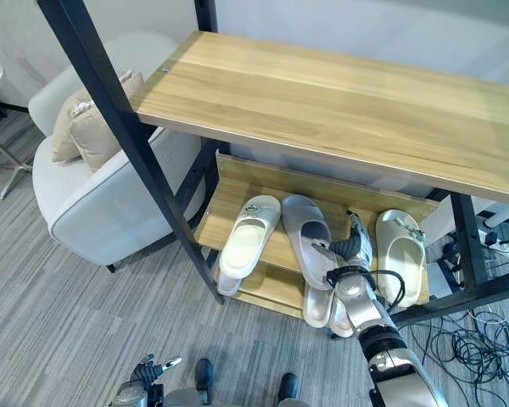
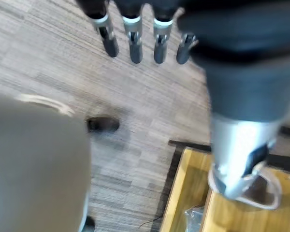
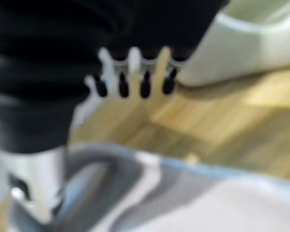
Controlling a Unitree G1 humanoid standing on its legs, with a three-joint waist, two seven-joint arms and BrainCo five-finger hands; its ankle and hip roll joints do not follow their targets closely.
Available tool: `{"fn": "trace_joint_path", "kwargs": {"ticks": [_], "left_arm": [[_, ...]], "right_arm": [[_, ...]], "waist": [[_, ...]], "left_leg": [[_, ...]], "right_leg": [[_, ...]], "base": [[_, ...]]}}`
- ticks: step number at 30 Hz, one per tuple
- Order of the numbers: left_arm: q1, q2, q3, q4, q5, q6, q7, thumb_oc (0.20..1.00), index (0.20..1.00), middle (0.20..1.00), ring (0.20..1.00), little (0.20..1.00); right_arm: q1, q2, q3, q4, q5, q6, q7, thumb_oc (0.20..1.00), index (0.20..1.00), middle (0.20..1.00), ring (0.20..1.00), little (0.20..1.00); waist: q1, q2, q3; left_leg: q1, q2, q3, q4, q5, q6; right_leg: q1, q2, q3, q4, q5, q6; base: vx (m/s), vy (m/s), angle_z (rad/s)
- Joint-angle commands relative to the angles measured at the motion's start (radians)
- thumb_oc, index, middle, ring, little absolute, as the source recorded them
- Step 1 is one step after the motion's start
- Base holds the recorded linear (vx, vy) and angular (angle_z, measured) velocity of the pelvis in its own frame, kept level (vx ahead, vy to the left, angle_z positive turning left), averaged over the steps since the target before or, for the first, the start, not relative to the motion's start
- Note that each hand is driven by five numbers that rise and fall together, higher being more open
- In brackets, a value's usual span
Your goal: Arrange the slippers neatly on the shoe rack.
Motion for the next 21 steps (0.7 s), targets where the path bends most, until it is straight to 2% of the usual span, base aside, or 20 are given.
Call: {"fn": "trace_joint_path", "kwargs": {"ticks": [1, 7, 8, 14, 15, 16, 21], "left_arm": [[-0.029, 0.0, -0.069, 0.097, -0.016, -0.013, 0.01, 1.0, 1.0, 1.0, 1.0, 1.0], [-0.039, 0.003, -0.089, 0.098, -0.021, -0.024, 0.013, 1.0, 1.0, 1.0, 1.0, 1.0], [-0.05, 0.0, -0.123, 0.084, -0.028, -0.032, 0.024, 1.0, 1.0, 1.0, 1.0, 1.0], [-0.084, -0.021, -0.181, 0.06, -0.014, -0.04, 0.043, 1.0, 1.0, 1.0, 1.0, 1.0], [-0.088, -0.023, -0.19, 0.054, -0.008, -0.044, 0.046, 1.0, 1.0, 1.0, 1.0, 1.0], [-0.089, -0.024, -0.2, 0.047, -0.003, -0.047, 0.05, 1.0, 1.0, 1.0, 1.0, 1.0], [-0.095, -0.029, -0.215, 0.037, 0.0, -0.055, 0.054, 1.0, 1.0, 1.0, 1.0, 1.0]], "right_arm": [[-0.131, -0.007, 0.001, 0.045, 0.038, -0.038, -0.038, 1.0, 1.0, 1.0, 1.0, 1.0], [-0.182, -0.012, -0.007, 0.068, 0.081, -0.084, -0.05, 1.0, 1.0, 1.0, 1.0, 1.0], [-0.262, -0.035, 0.0, 0.103, 0.102, -0.112, -0.073, 1.0, 1.0, 1.0, 1.0, 1.0], [-0.332, -0.037, 0.015, 0.147, 0.132, -0.132, -0.08, 1.0, 1.0, 1.0, 1.0, 1.0], [-0.332, -0.038, 0.018, 0.158, 0.132, -0.141, -0.08, 0.407, 0.407, 0.407, 0.407, 0.407], [-0.334, -0.042, 0.017, 0.166, 0.133, -0.151, -0.079, 0.2, 0.2, 0.2, 0.2, 0.2], [-0.33, -0.035, 0.028, 0.149, 0.115, -0.157, -0.099, 0.2, 0.2, 0.2, 0.2, 0.2]], "waist": [[0.026, -0.037, 0.017], [0.027, -0.032, 0.029], [0.03, -0.025, 0.048], [0.031, -0.018, 0.065], [0.033, -0.017, 0.067], [0.035, -0.016, 0.07], [0.034, -0.013, 0.081]], "left_leg": [[-0.023, -0.006, -0.008, 0.003, -0.053, -0.031], [-0.061, -0.008, -0.012, 0.003, -0.042, -0.035], [-0.098, -0.01, -0.016, 0.003, -0.03, -0.039], [-0.122, -0.013, -0.016, 0.003, -0.026, -0.042], [-0.123, -0.013, -0.016, 0.003, -0.026, -0.042], [-0.124, -0.014, -0.015, 0.003, -0.026, -0.043], [-0.118, -0.017, -0.013, 0.003, -0.032, -0.041]], "right_leg": [[-0.026, -0.064, 0.053, 0.002, 0.036, 0.063], [-0.067, -0.063, 0.06, 0.002, 0.045, 0.06], [-0.101, -0.064, 0.064, 0.002, 0.056, 0.058], [-0.125, -0.066, 0.069, 0.002, 0.058, 0.057], [-0.125, -0.067, 0.068, 0.002, 0.059, 0.057], [-0.125, -0.068, 0.068, 0.002, 0.06, 0.058], [-0.122, -0.07, 0.068, 0.002, 0.059, 0.06]], "base": [[-0.05, -0.002, 0.02], [0.0, 0.006, 0.03], [0.0, 0.025, 0.03], [0.0, 0.005, 0.0], [0.0, 0.0, 0.0], [0.0, 0.0, 0.0], [0.0, 0.0, 0.0]]}}
